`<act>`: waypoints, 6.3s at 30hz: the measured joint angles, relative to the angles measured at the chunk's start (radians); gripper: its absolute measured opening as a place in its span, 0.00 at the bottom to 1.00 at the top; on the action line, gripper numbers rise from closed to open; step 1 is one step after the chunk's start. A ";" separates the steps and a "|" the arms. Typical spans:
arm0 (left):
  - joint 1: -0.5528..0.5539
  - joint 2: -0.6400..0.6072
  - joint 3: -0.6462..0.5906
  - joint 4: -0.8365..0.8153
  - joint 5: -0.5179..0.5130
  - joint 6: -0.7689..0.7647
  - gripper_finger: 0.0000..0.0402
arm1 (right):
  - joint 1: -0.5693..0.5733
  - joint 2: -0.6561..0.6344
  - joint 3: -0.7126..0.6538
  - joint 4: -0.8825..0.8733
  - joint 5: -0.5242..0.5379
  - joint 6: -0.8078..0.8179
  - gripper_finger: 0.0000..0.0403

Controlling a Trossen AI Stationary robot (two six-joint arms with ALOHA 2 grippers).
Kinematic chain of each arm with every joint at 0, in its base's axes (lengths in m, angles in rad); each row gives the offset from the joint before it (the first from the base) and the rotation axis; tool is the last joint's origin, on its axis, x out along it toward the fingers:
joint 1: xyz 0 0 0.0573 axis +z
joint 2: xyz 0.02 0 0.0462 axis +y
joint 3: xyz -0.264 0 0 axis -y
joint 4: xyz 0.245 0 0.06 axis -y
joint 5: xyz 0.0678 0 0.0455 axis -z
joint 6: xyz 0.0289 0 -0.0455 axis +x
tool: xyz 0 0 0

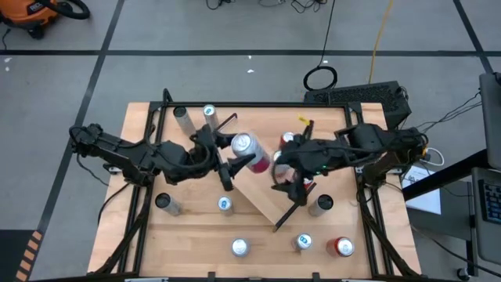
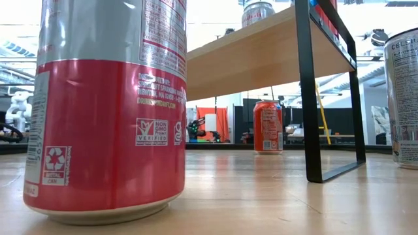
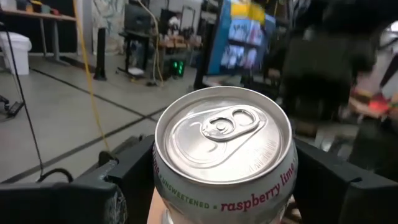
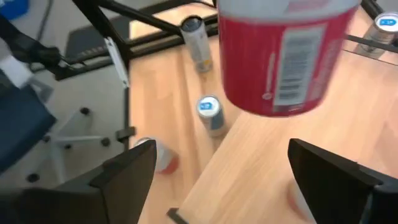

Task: Place canned beverage on shelf
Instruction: Put the left pink white soda can on the shelf aligned with the other pink white soda can

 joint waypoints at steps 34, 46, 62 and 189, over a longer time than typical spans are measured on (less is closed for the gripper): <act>0.002 0.145 -0.279 0.150 0.057 0.042 0.74 | 0.209 -0.166 -0.001 -0.003 0.333 0.184 0.85; 0.002 0.186 -0.279 0.168 0.062 0.040 0.74 | 0.209 -0.165 -0.001 -0.003 0.377 0.158 0.85; 0.023 0.202 -0.278 0.155 0.094 0.077 0.74 | 0.208 -0.165 -0.001 -0.003 0.432 0.150 0.85; 0.016 0.238 -0.242 -0.106 0.160 -0.419 0.07 | 0.199 -0.164 -0.001 -0.035 0.480 0.099 0.85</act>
